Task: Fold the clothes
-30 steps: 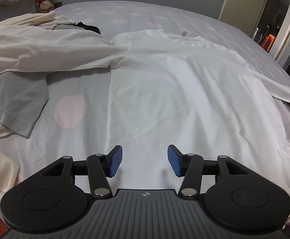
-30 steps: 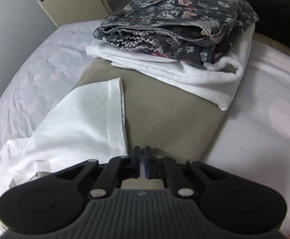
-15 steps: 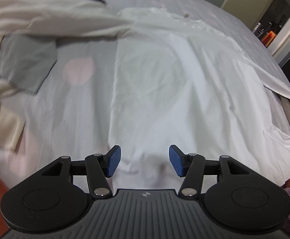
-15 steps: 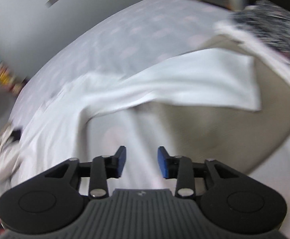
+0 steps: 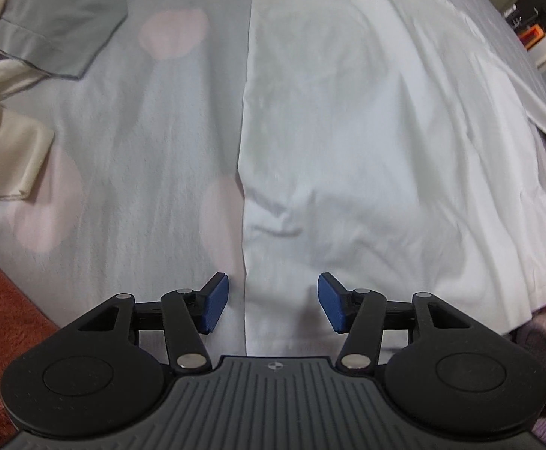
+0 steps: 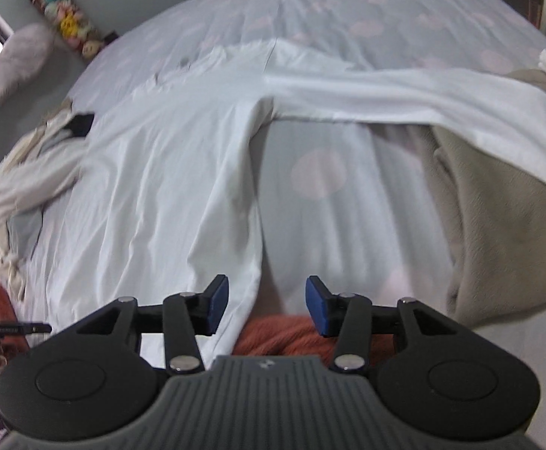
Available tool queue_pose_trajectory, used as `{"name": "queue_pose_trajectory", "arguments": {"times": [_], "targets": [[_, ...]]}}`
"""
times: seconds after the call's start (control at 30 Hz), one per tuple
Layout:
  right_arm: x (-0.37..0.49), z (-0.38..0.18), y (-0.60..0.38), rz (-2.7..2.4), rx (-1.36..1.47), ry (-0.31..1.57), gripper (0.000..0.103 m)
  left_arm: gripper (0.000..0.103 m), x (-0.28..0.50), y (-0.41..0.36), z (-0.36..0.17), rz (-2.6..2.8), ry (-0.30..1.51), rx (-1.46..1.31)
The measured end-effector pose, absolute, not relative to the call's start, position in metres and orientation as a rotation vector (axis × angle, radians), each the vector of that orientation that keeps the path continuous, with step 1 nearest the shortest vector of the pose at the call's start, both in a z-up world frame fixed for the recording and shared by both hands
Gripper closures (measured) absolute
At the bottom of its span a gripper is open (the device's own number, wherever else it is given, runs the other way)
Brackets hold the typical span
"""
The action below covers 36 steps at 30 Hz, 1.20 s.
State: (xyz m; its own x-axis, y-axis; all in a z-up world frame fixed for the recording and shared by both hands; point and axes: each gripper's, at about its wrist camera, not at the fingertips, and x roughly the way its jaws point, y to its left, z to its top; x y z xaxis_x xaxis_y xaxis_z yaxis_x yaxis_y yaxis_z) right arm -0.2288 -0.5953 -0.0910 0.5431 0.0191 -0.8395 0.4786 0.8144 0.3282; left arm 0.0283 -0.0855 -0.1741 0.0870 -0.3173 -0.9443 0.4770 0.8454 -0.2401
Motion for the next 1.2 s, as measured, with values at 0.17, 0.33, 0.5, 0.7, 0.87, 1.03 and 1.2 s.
{"name": "queue_pose_trajectory", "arguments": {"times": [0.17, 0.33, 0.5, 0.7, 0.87, 1.03, 1.2], "targets": [[-0.228, -0.099, -0.575, -0.257, 0.559, 1.011, 0.047, 0.052, 0.026, -0.082, -0.179, -0.591, 1.367, 0.127], [-0.227, -0.097, -0.554, -0.214, 0.488, 1.03, 0.049, 0.054, 0.022, -0.082, -0.179, -0.609, 1.365, 0.136], [-0.23, -0.099, -0.546, -0.227, 0.444, 1.023, 0.081, 0.074, 0.016, -0.086, -0.179, -0.637, 1.361, 0.174], [-0.237, -0.088, -0.55, -0.219, 0.547, 0.962, 0.096, 0.101, 0.016, -0.083, -0.155, -0.723, 1.274, 0.098], [-0.239, -0.046, -0.546, -0.183, 0.567, 0.882, 0.097, 0.102, 0.025, -0.071, -0.101, -0.801, 1.194, -0.01], [-0.249, -0.008, -0.546, -0.184, 0.581, 0.842, 0.097, 0.102, 0.032, -0.057, -0.044, -0.815, 1.109, -0.054], [-0.26, -0.026, -0.542, -0.211, 0.594, 0.959, 0.097, 0.103, 0.035, -0.043, -0.046, -0.778, 1.139, -0.024]]}}
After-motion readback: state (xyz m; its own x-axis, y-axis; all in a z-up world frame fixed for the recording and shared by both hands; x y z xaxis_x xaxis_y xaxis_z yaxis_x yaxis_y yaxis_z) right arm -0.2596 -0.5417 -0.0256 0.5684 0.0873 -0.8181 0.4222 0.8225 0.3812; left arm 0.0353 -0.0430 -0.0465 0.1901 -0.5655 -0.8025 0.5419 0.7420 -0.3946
